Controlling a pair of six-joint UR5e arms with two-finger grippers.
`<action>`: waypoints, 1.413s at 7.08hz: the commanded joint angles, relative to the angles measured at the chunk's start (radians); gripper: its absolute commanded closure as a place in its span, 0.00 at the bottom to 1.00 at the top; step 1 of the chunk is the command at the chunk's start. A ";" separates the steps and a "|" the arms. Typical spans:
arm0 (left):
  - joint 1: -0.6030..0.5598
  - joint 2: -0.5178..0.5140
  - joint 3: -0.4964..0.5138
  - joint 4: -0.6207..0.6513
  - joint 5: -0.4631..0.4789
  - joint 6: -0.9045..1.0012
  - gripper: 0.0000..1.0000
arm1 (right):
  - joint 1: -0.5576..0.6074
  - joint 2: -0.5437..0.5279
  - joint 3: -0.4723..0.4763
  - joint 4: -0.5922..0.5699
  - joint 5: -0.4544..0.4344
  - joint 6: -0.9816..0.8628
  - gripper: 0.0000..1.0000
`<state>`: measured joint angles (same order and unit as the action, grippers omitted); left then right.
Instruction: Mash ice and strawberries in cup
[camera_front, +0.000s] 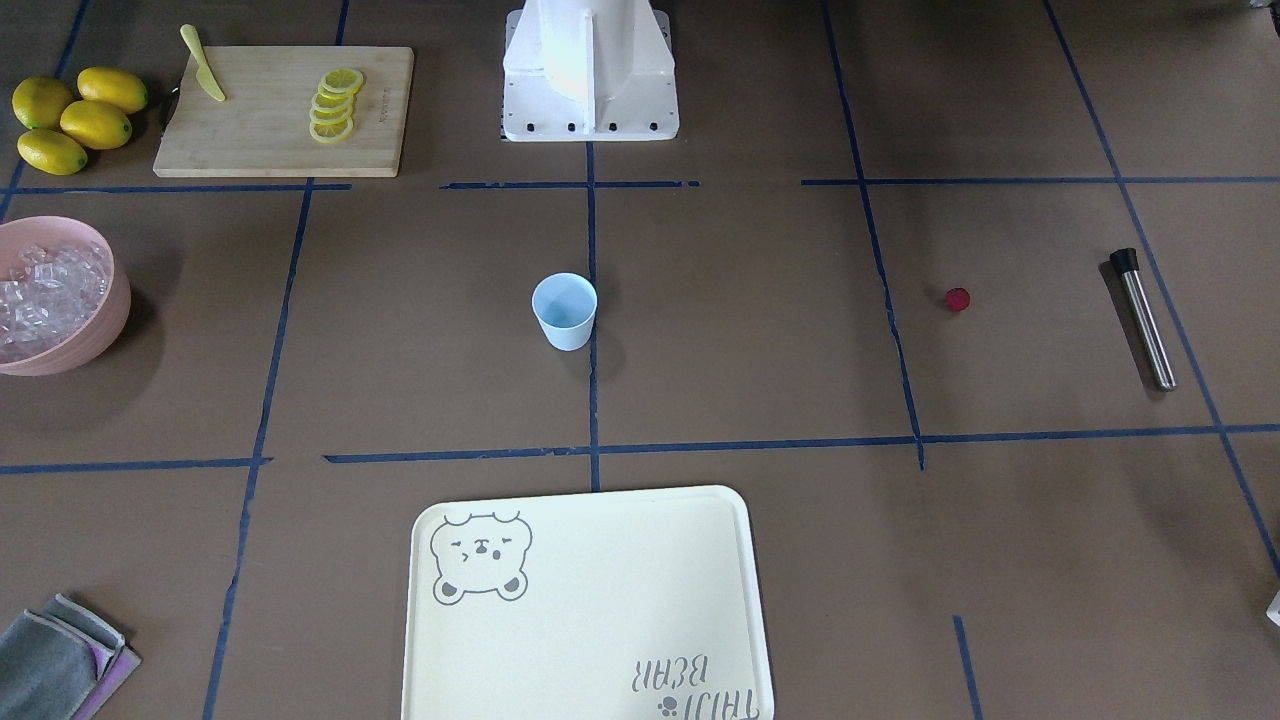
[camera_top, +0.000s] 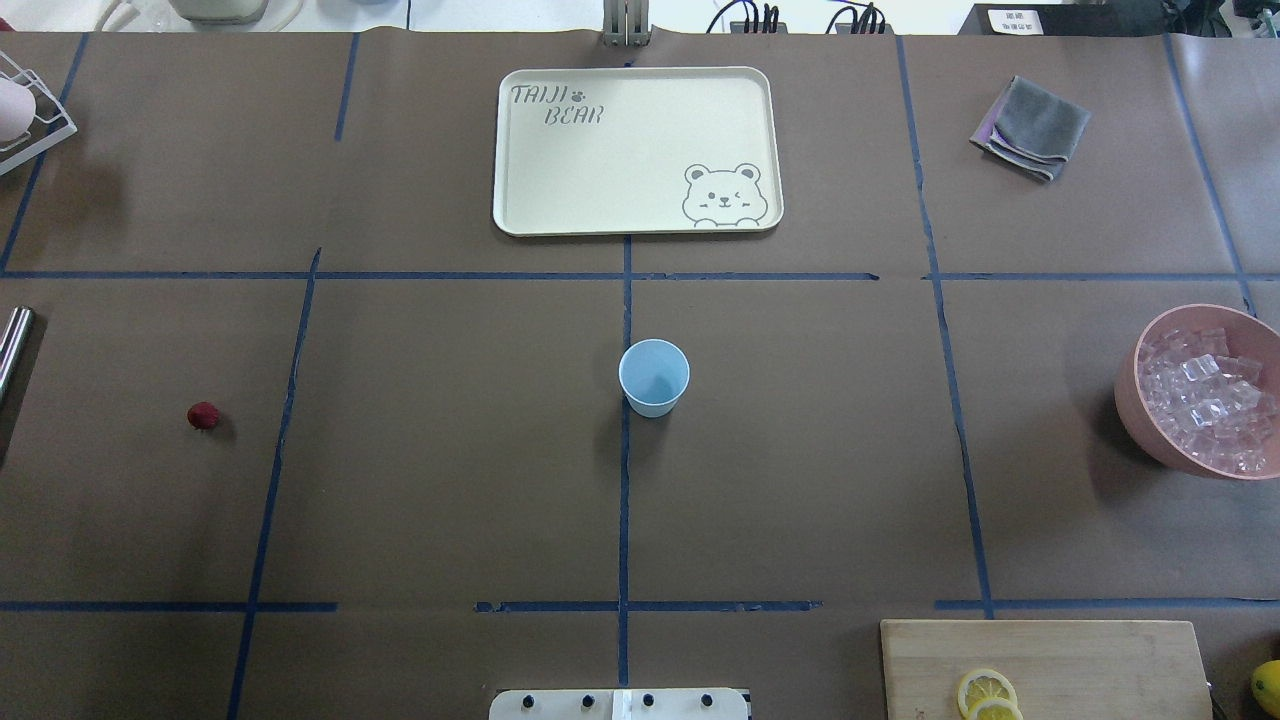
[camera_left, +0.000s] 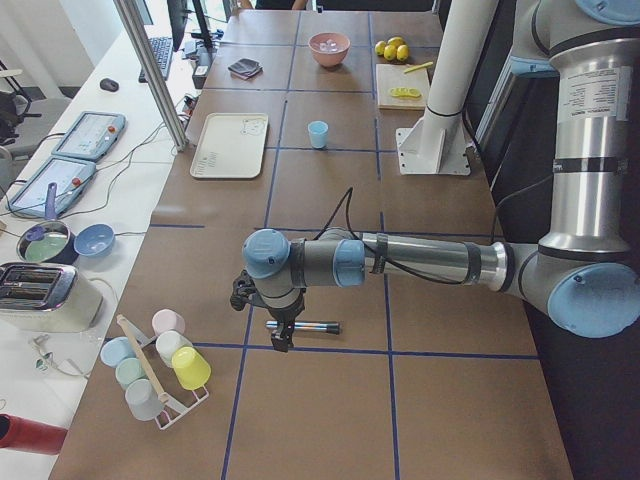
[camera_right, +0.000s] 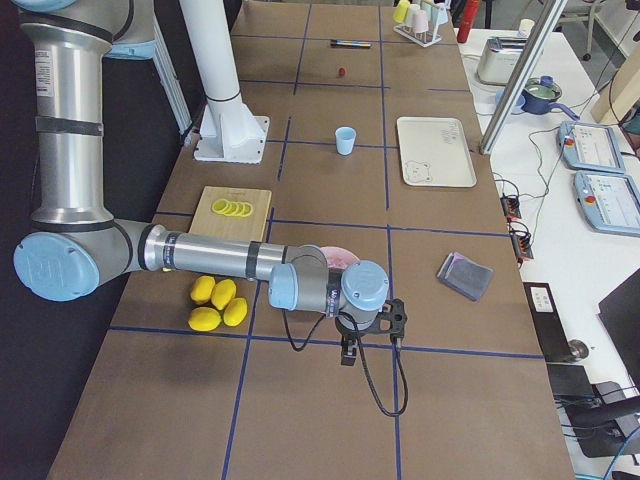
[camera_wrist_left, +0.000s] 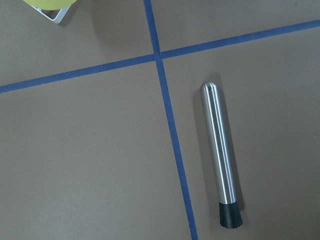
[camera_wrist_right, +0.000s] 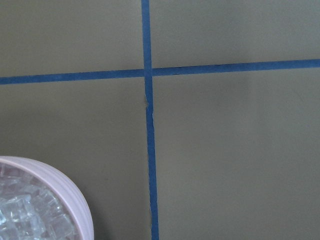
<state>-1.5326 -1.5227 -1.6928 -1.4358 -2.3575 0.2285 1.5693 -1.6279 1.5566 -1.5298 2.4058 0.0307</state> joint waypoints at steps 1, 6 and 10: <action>0.002 0.040 -0.020 -0.017 -0.003 0.029 0.00 | 0.000 -0.003 0.023 0.000 0.004 0.003 0.00; 0.006 0.047 -0.024 -0.021 0.001 0.028 0.00 | 0.000 -0.017 0.022 0.000 0.009 0.002 0.00; 0.006 0.047 -0.030 -0.023 -0.002 0.032 0.00 | -0.005 -0.032 0.017 0.135 0.024 0.005 0.00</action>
<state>-1.5263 -1.4758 -1.7219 -1.4587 -2.3579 0.2602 1.5656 -1.6527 1.5763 -1.4183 2.4211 0.0338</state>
